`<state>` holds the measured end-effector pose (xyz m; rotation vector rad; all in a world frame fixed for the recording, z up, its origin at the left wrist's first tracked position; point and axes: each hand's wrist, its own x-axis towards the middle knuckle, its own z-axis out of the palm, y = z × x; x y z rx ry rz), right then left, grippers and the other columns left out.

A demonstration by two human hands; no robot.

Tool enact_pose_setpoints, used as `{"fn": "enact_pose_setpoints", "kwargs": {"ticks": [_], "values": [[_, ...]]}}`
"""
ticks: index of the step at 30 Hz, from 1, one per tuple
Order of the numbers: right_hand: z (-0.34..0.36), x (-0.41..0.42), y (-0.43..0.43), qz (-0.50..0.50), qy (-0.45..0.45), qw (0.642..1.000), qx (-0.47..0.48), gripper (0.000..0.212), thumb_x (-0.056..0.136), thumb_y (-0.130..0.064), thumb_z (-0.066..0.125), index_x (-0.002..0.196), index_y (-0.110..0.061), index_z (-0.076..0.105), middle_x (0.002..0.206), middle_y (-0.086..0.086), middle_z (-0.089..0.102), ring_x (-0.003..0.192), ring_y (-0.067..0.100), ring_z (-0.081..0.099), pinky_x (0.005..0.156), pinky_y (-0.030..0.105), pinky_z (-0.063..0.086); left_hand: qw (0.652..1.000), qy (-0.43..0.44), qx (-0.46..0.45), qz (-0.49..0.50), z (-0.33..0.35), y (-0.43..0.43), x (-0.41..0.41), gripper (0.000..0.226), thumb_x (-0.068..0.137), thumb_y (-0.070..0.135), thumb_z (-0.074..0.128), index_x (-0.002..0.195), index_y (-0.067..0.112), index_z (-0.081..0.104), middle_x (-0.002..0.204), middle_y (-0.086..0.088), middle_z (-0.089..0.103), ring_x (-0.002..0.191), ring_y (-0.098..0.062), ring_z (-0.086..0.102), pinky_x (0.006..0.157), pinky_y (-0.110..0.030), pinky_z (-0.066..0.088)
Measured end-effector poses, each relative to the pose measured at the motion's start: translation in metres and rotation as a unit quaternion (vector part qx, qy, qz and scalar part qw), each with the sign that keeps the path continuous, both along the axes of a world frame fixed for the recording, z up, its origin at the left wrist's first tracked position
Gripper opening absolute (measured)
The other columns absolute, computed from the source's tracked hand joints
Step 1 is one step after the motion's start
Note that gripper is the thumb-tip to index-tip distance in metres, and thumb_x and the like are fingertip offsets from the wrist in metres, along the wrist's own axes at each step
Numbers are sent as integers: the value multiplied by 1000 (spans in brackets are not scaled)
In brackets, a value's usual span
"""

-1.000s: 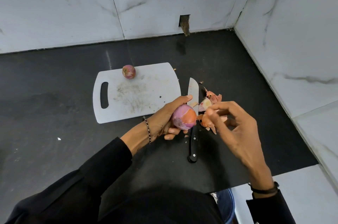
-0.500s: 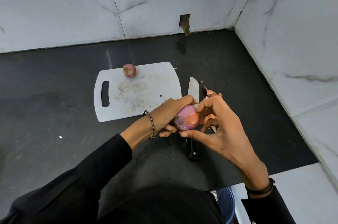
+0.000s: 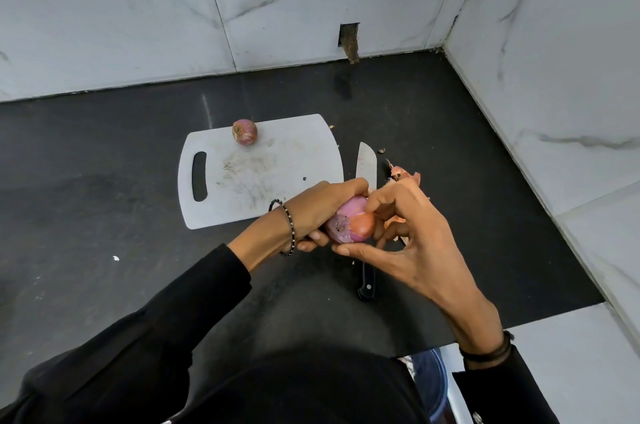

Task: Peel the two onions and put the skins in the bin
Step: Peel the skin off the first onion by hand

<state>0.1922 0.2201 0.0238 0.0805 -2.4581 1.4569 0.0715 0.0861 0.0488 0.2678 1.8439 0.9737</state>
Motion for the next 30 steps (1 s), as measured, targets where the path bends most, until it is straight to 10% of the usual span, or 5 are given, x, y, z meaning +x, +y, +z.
{"fn": "enact_pose_setpoints", "kwargs": {"ticks": [11,21,30], "values": [[-1,-1,3,36,-24,981,191,50,76,-63,77,110,-33,56,123,-14,44,86,18,58,64,35,56,995,50,-65,-49,-6,1,0,69,96,57,31,60,6,61,57,-15,59,29,-12,32,36,-15,30],[-4,-4,-3,31,-37,987,154,55,75,-60,78,112,-25,58,123,-17,42,92,15,56,60,28,57,993,36,-91,-65,-13,0,-8,65,95,57,32,82,3,66,58,-14,58,30,-12,32,36,-13,29],[-6,-3,-4,31,-18,994,100,36,80,-43,82,93,-17,61,115,-10,44,92,15,58,65,27,59,994,12,-87,-58,-15,1,-12,69,91,63,29,62,7,60,55,-14,56,31,-14,29,36,-13,27]]}}
